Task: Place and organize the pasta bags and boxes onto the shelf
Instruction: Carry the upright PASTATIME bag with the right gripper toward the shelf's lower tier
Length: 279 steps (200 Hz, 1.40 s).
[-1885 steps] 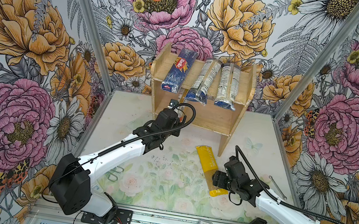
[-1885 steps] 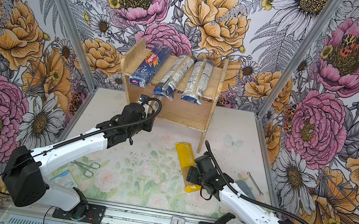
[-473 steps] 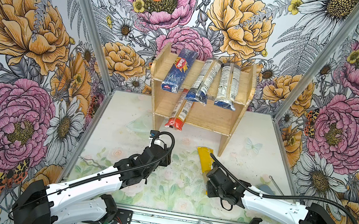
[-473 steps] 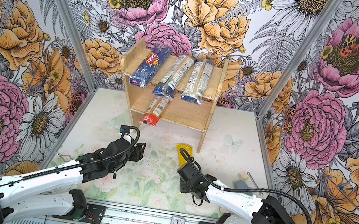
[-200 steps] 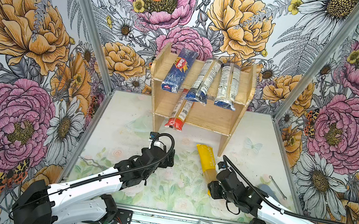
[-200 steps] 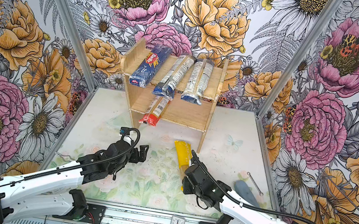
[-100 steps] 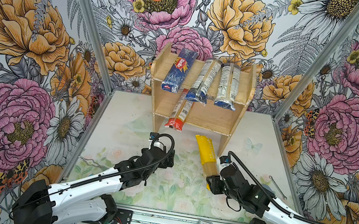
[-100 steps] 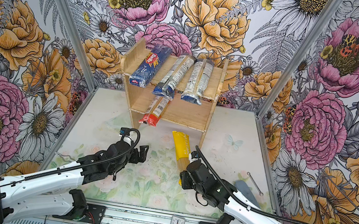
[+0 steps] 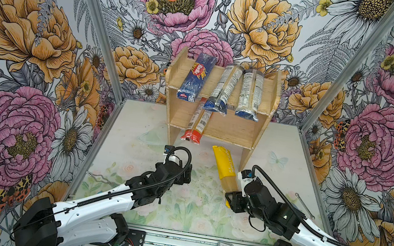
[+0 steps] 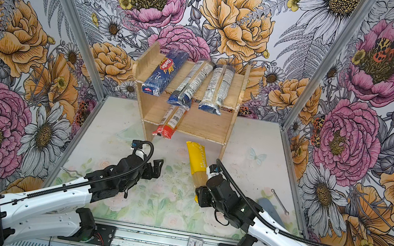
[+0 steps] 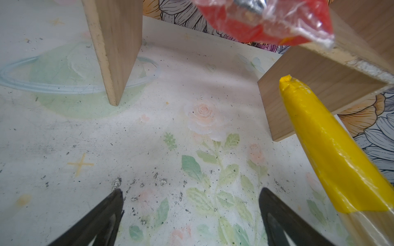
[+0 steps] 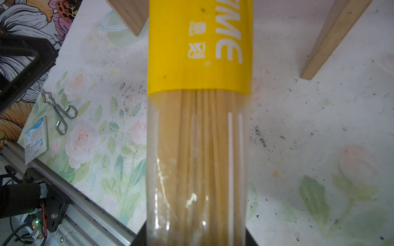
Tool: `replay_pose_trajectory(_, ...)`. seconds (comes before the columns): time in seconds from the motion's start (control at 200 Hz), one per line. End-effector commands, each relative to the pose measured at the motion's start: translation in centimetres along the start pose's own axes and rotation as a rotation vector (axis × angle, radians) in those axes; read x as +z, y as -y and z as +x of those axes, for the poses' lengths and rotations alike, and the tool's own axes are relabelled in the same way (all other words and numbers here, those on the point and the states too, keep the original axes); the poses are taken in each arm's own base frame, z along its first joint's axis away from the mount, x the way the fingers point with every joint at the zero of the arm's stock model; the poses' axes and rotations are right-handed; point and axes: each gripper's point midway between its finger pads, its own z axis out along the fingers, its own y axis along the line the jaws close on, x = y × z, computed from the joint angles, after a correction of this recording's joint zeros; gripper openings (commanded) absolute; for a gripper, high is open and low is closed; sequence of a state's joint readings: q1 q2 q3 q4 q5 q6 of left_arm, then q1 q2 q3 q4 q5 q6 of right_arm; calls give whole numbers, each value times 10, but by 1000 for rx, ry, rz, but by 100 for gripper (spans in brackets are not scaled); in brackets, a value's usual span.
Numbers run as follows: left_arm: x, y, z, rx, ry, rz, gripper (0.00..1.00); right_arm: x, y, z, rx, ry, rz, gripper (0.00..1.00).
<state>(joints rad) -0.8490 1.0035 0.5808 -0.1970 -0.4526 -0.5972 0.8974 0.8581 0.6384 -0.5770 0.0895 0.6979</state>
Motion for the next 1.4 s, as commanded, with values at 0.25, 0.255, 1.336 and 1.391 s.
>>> replay_pose_trajectory(0.25,0,4,3,-9,-6,21,99,-37,-57,-47,-47,153,-250,0)
replay_pose_trajectory(0.255,0,4,3,-9,-6,21,99,-37,-57,-47,-48,152,-253,0)
replay_pose_trajectory(1.336,-1,2,3,-9,0,17,99,-101,-68,-80,-4,345,-360,0)
replay_pose_trajectory(1.391,-1,2,3,-9,-1,19,99,-104,-68,-83,1,356,-362,0)
